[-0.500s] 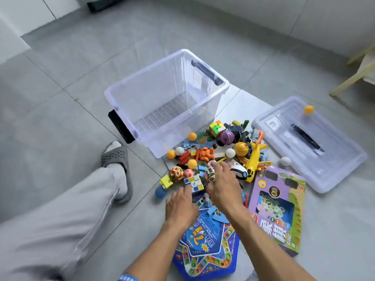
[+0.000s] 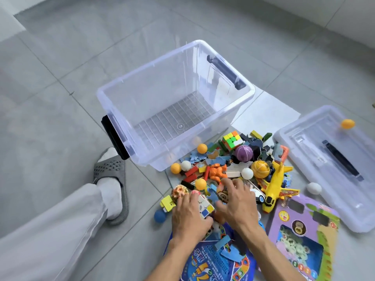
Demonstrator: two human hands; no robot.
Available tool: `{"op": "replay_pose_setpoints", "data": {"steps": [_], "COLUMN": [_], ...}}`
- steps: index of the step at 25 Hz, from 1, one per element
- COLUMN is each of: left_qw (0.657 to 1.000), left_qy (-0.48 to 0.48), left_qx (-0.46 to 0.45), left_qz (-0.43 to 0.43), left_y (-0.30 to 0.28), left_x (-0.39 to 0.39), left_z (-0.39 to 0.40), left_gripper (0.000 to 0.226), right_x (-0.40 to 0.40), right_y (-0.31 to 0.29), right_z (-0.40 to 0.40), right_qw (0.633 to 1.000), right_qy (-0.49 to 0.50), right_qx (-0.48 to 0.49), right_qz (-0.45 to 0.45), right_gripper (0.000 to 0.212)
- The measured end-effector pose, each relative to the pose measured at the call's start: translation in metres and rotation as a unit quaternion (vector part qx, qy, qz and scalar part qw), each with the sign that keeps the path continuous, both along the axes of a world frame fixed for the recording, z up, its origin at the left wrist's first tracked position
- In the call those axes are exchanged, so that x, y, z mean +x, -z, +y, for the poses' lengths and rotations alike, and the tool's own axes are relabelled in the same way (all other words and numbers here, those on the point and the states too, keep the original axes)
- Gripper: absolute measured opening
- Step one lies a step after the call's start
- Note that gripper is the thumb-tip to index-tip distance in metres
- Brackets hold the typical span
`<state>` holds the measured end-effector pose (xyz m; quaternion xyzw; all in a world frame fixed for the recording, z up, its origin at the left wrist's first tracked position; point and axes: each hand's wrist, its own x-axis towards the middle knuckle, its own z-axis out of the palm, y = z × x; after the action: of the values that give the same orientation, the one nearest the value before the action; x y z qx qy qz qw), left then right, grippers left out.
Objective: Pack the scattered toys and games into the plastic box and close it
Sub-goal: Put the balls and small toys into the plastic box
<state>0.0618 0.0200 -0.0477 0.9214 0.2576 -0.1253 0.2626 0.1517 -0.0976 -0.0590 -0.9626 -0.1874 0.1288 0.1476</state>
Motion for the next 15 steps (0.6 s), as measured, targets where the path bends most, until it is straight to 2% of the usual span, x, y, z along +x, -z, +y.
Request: {"op": "replay_pose_setpoints", "data": {"steps": [1, 3, 5, 7, 9, 12, 13, 15], "left_qw": [0.995, 0.960, 0.915, 0.892, 0.903, 0.932, 0.934, 0.919], "left_qy": [-0.052, -0.108, -0.155, -0.209, -0.240, -0.265, -0.263, -0.242], "left_qx": [-0.042, -0.067, -0.034, -0.034, -0.043, -0.091, -0.080, -0.032], "left_qz": [-0.079, -0.248, -0.371, -0.398, -0.353, -0.230, -0.229, -0.310], "left_y": [-0.015, -0.051, -0.094, -0.133, -0.153, -0.143, -0.136, -0.118], "left_x": [0.001, 0.010, 0.033, 0.059, 0.075, 0.078, 0.074, 0.059], "left_z": [0.005, 0.020, 0.046, 0.077, 0.105, 0.124, 0.121, 0.100], "left_gripper": [0.073, 0.065, 0.062, 0.064, 0.063, 0.061, 0.059, 0.048], "right_x": [0.004, 0.020, 0.043, 0.069, 0.085, 0.080, 0.070, 0.040], "right_y": [-0.022, -0.076, -0.124, -0.148, -0.156, -0.153, -0.148, -0.129], "right_z": [0.007, 0.030, 0.057, 0.081, 0.096, 0.099, 0.094, 0.076], "right_qw": [0.988, 0.913, 0.852, 0.836, 0.863, 0.910, 0.917, 0.914], "right_qy": [0.077, 0.185, 0.207, 0.205, 0.187, 0.155, 0.158, 0.189], "right_qx": [0.132, 0.362, 0.477, 0.501, 0.455, 0.365, 0.354, 0.353], "right_qz": [0.024, 0.042, 0.060, 0.092, 0.119, 0.120, 0.099, 0.067], "right_gripper": [0.051, 0.050, 0.052, 0.052, 0.055, 0.056, 0.051, 0.039]}}
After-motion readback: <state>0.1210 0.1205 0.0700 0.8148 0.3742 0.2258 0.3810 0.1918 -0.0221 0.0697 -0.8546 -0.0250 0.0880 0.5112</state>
